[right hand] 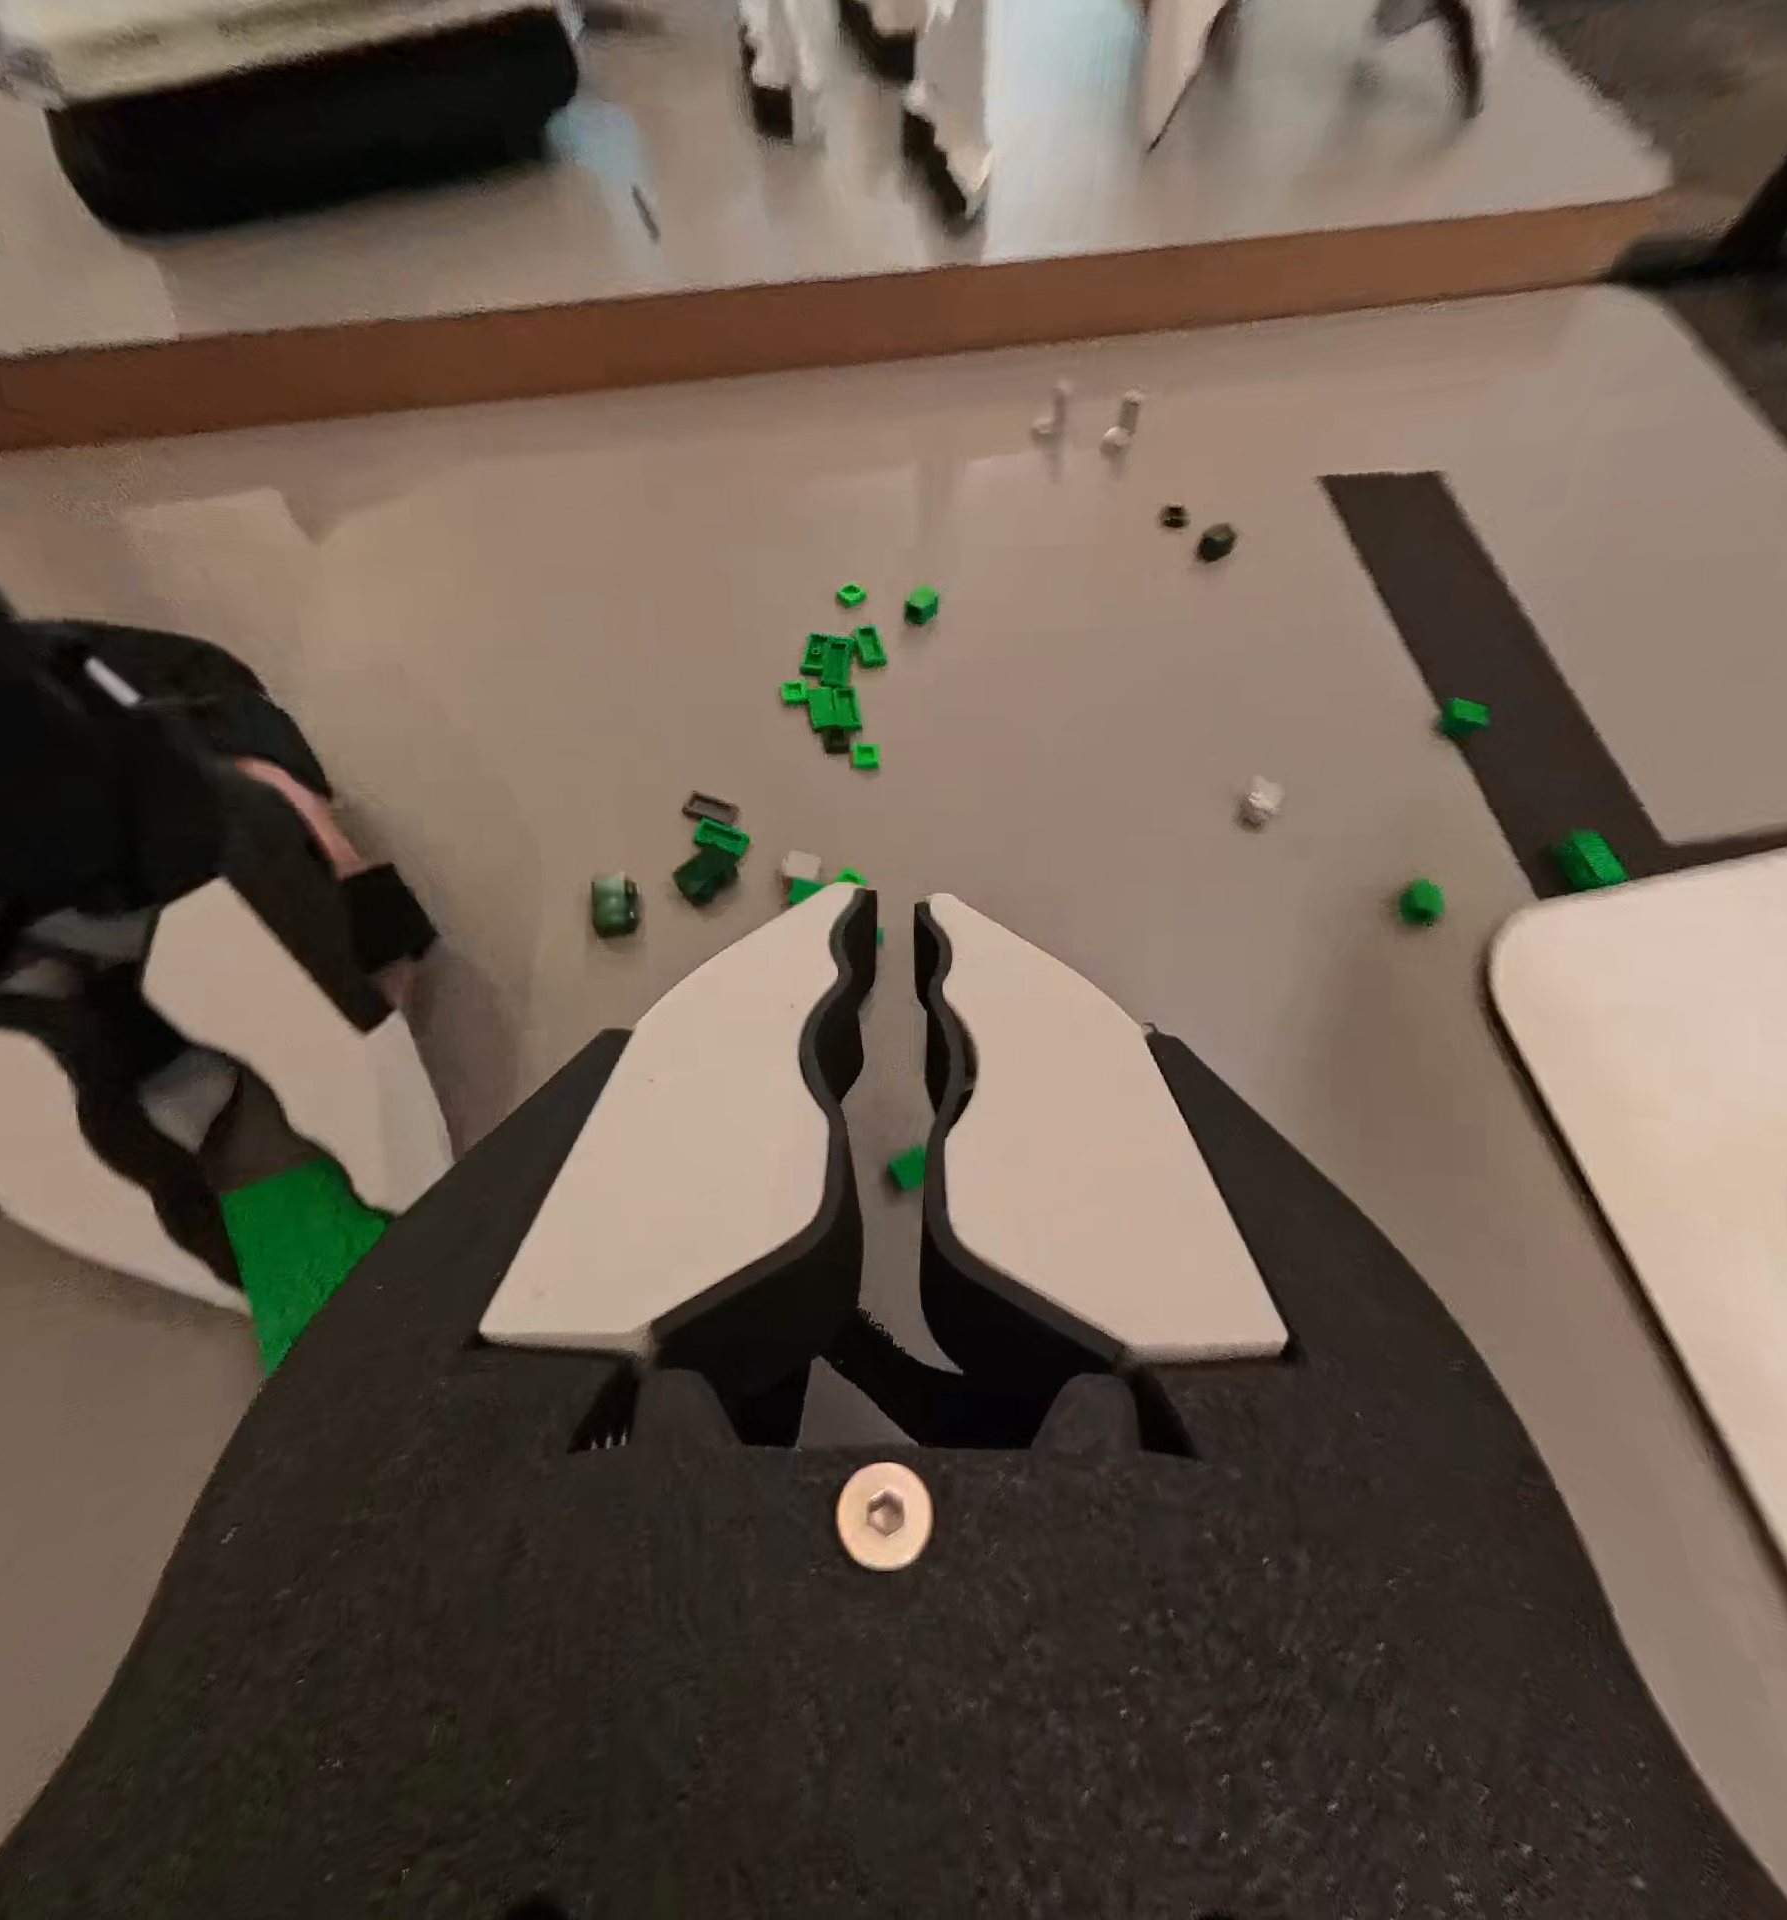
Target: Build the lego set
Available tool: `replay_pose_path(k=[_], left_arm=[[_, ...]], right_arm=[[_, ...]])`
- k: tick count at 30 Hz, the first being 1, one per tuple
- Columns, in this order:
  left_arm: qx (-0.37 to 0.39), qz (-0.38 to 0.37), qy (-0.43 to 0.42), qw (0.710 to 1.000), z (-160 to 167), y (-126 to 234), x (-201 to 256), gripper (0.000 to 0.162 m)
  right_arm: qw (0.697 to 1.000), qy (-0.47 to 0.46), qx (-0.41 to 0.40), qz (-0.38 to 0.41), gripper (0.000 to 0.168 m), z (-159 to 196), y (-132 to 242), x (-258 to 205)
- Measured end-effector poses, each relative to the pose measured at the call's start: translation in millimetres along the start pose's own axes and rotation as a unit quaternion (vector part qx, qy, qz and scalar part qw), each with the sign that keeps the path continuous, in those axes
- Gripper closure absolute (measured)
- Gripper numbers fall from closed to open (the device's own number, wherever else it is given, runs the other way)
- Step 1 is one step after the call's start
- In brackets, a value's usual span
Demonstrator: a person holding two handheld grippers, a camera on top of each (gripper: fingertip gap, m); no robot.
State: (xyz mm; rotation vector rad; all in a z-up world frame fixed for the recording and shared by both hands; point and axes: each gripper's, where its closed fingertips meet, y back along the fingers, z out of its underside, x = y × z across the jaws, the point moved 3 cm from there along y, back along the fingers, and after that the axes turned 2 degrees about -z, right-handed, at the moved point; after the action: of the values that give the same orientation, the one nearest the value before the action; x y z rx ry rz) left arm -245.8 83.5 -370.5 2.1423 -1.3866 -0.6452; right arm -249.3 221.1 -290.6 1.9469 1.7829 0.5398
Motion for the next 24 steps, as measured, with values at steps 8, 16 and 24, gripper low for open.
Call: replay_pose_path(k=[8,16,24], left_arm=[[0.004,-0.012,-0.013,1.0,-0.3,0.5,0.6,0.126],[0.003,-0.009,-0.01,1.0,-0.2,0.3,0.4,0.126],[0.002,-0.008,-0.008,1.0,0.0,0.4,0.4,0.126]], right_arm=[[0.982,0.068,-0.142,-0.1,0.163,-20.8,-100.4,1.2],[0.969,0.021,-0.204,-0.135,0.152,-17.2,-144.0,-7.5],[0.967,0.055,-0.225,-0.101,0.161,-14.1,-154.8,-6.3]])
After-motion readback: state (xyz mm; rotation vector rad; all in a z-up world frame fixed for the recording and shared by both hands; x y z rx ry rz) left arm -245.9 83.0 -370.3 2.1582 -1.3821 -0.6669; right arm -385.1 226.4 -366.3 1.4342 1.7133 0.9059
